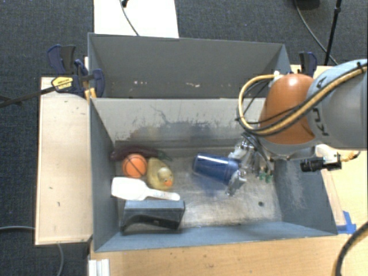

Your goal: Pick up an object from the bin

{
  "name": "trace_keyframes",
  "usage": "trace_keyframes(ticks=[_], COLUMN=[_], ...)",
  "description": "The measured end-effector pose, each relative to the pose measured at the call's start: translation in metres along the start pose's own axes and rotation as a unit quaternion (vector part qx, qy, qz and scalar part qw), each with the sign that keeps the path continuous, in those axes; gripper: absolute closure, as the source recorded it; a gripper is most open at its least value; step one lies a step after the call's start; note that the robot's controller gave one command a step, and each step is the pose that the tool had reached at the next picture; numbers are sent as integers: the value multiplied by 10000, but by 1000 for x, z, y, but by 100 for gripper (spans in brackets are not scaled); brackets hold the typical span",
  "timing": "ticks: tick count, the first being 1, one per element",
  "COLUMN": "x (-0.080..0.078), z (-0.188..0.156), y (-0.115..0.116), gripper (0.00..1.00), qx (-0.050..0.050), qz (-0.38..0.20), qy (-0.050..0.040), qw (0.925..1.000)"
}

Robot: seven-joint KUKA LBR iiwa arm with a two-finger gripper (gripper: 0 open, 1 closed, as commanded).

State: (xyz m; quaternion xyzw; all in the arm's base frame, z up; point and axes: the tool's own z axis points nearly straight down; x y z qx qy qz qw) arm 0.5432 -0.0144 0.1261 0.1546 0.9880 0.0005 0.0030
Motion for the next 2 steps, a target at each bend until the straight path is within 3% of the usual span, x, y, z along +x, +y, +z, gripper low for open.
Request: trace_keyframes(ticks=[1,2], x=[3,-5], z=[-19,-121], y=[-10,0], gripper=[100,100], qx=[7,8], qz=[1,221], qy=[25,19], qw=[10000,9998])
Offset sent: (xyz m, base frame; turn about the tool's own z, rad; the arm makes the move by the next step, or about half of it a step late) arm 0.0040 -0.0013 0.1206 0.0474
